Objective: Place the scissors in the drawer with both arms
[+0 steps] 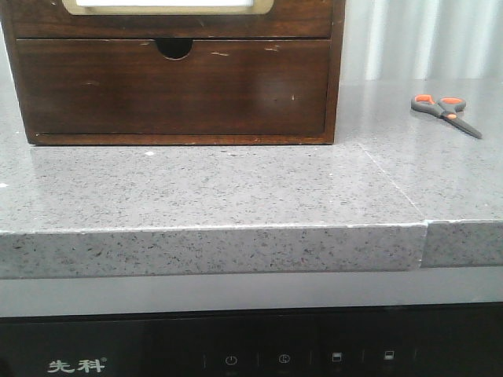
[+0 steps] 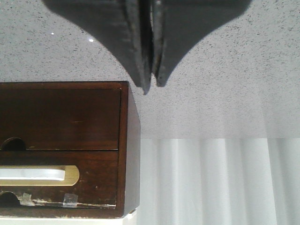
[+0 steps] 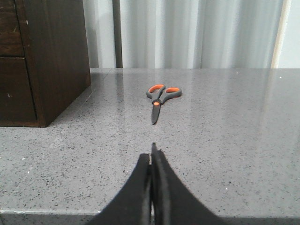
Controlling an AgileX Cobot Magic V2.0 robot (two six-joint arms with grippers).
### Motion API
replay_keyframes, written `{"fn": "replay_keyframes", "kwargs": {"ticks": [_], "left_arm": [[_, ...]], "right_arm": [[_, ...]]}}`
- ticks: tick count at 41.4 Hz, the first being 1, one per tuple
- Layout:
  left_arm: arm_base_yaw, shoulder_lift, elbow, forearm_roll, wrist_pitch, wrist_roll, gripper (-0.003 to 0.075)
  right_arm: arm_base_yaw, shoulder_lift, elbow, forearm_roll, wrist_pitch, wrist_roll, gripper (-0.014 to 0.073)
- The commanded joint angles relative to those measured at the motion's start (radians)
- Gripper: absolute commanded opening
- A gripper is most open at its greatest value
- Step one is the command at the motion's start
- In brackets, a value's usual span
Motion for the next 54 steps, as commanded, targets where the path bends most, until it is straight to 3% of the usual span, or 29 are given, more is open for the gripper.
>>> {"fn": "replay_keyframes", "kwargs": {"ticks": [1, 15, 25, 44, 54], "left_arm": [[0.0, -0.019, 0.027, -0.006, -0.08, -0.004, -0.002], [0.0, -0.019, 0.009, -0.006, -0.16, -0.004, -0.002], [0.0, -0.017, -0.193, -0.006, -0.126, -0.004, -0.002], [0.0, 0.182, -0.714, -0.001, 0.339, -0.002, -0.002], [0.0, 0.319, -0.775, -0.001, 0.532, -0.002, -0.002]], "right_arm": [[0.001, -0.017, 0.001, -0.008, -0.079, -0.001, -0.0067], [0.001, -0.017, -0.036, -0.012, -0.116, -0.002, -0.0067], [0.001, -0.016, -0.228, -0.1, 0.007, -0.002, -0.0067], [0.001, 0.174, -0.667, -0.112, 0.378, -0.002, -0.0067], [0.001, 0.326, -0.74, -0.112, 0.572, -0.002, -0.0067]]}}
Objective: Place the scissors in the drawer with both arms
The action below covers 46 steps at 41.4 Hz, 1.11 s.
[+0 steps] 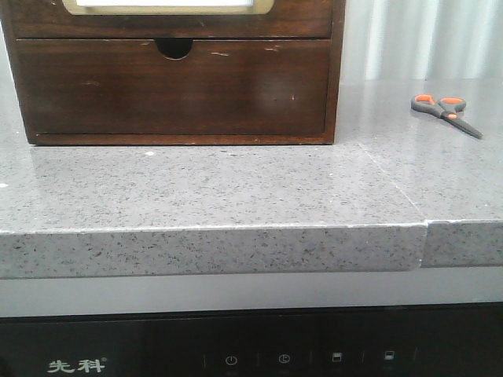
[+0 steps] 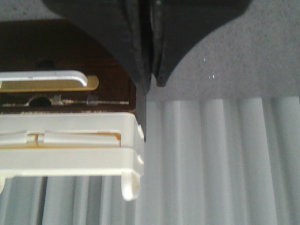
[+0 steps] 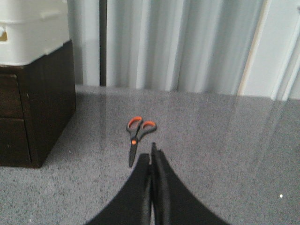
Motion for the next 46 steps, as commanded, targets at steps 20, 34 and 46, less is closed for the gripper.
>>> {"fn": "replay_keyframes", "kwargs": {"ticks": [20, 34, 46], "left_arm": [[0.0, 0.106, 0.077, -0.002, 0.019, -0.002, -0.002], [0.0, 0.106, 0.116, -0.072, 0.013, -0.002, -0.002], [0.0, 0.106, 0.116, -0.075, 0.011, -0.002, 0.025]], "right_arm": [[0.001, 0.193, 0.032, -0.074, 0.047, -0.002, -0.0067], [0.001, 0.193, 0.04, -0.074, 0.054, -0.003, -0.0062], [0.001, 0.193, 0.04, -0.075, 0.06, -0.011, 0.0385]]}}
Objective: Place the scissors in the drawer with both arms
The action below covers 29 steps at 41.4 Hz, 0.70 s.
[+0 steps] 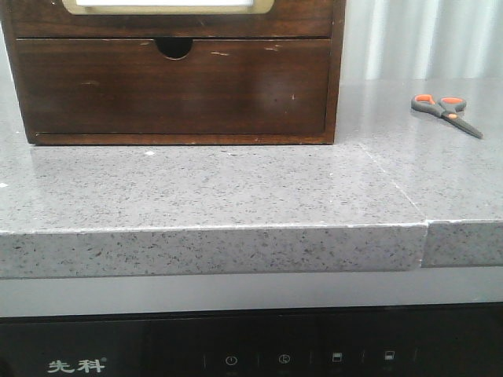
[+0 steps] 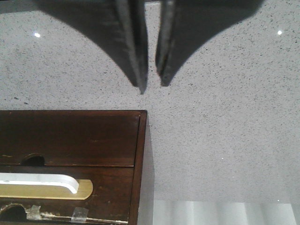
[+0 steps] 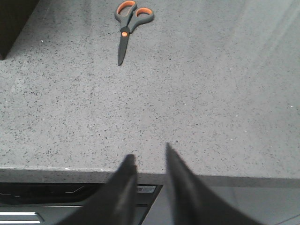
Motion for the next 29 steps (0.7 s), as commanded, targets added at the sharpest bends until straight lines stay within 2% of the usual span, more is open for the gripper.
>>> {"fn": "replay_keyframes", "kwargs": {"ticks": [1, 5, 8, 20, 23, 29], "left_arm": [[0.0, 0.016, -0.024, -0.014, -0.081, -0.004, 0.0313], [0.0, 0.016, -0.024, -0.014, -0.084, -0.004, 0.0524], [0.0, 0.016, -0.024, -0.014, -0.089, -0.004, 0.0607], [0.0, 0.016, -0.024, -0.067, -0.101, -0.004, 0.0598], [0.0, 0.024, -0.024, -0.162, -0.123, -0.004, 0.0598], [0.0, 0.089, -0.024, -0.454, -0.173, -0.004, 0.0598]], "right_arm": [[0.001, 0.014, -0.024, -0.022, -0.065, -0.009, 0.043], [0.001, 0.014, -0.024, -0.022, -0.065, -0.009, 0.0517], [0.001, 0.014, -0.024, -0.022, -0.065, -0.009, 0.052], [0.001, 0.014, -0.024, -0.022, -0.069, -0.009, 0.052], [0.001, 0.014, -0.024, -0.022, -0.069, -0.009, 0.052], [0.001, 0.014, -0.024, -0.022, -0.069, -0.009, 0.052]]}}
